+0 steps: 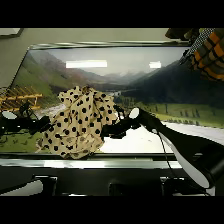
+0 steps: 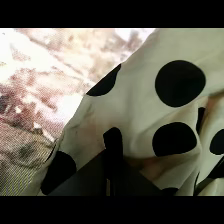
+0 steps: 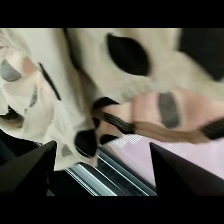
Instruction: Fold the clothes and pants, and hang the long-sleeved shirts on hangers.
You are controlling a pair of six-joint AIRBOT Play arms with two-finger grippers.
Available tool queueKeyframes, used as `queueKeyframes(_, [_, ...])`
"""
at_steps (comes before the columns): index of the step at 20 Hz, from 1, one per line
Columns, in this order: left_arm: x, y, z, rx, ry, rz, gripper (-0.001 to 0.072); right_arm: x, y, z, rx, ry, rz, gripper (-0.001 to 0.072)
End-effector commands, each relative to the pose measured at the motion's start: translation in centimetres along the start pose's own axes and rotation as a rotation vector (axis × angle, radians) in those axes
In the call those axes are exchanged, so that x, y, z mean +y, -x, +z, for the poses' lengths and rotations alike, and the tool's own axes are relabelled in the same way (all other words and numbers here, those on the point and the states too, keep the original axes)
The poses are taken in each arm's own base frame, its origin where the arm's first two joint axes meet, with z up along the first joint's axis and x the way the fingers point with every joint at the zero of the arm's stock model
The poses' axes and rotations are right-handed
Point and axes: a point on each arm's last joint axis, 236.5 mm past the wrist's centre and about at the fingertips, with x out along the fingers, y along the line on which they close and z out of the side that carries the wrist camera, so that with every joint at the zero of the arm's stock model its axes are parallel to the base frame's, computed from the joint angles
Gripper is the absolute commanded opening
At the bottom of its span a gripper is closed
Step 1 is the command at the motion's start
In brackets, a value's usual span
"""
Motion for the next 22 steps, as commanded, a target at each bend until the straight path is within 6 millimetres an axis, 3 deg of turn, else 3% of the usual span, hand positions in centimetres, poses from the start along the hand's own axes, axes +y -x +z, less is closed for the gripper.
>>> queueKeyframes(1, [0.0,0.0,0.0,0.001,-0.001,0.000,0.0019,1.8,-2.2,0.6,-0.048,-0.028,0.045,0.0655])
queueKeyframes(2, [0.0,0.0,0.0,0.001,-0.001,0.000,0.0019,2.1,-2.5,0.9,-0.058,-0.050,0.061,0.0629])
queueKeyframes(3, [0.0,0.0,0.0,0.001,-0.001,0.000,0.0019,2.1,-2.7,1.3,-0.072,-0.067,0.071,0.0519])
queueKeyframes(5, [-0.1,0.1,0.0,0.003,0.010,-0.002,0.0018,2.6,-2.6,1.7,-0.087,-0.063,0.086,0.0041])
queueKeyframes(7, [-0.9,1.1,0.4,0.001,0.019,-0.013,0.0017,4.0,-0.7,3.1,-0.139,-0.032,0.108,0.0029])
queueKeyframes(8, [-1.7,2.1,1.1,-0.010,0.007,-0.023,0.0016,5.2,1.7,4.6,-0.197,-0.001,0.124,0.0029])
queueKeyframes(9, [-2.7,3.5,2.2,-0.034,-0.008,-0.034,0.0016,6.3,4.7,6.4,-0.264,0.031,0.134,0.0029])
queueKeyframes(11, [-6.0,7.7,5.3,-0.141,-0.054,-0.068,0.0015,8.7,12.8,9.9,-0.429,0.101,0.142,0.0029])
queueKeyframes(13, [-11.2,14.0,8.7,-0.315,-0.142,-0.124,0.0015,11.7,21.7,11.6,-0.586,0.223,0.128,0.0029])
queueKeyframes(16, [-20.6,27.0,10.8,-0.613,-0.328,-0.233,0.0016,15.9,34.8,10.7,-0.820,0.418,0.023,0.0029])
queueKeyframes(19, [-27.6,41.5,8.3,-0.947,-0.481,-0.346,0.0016,20.1,45.6,6.4,-1.052,0.576,-0.094,0.0029])
queueKeyframes(20, [-28.9,46.4,6.6,-1.063,-0.501,-0.388,0.0016,21.3,48.6,4.2,-1.128,0.610,-0.134,0.0029])
queueKeyframes(22, [-30.0,54.0,2.3,-1.263,-0.547,-0.436,0.0016,22.9,53.3,-0.6,-1.259,0.650,-0.207,0.0030])
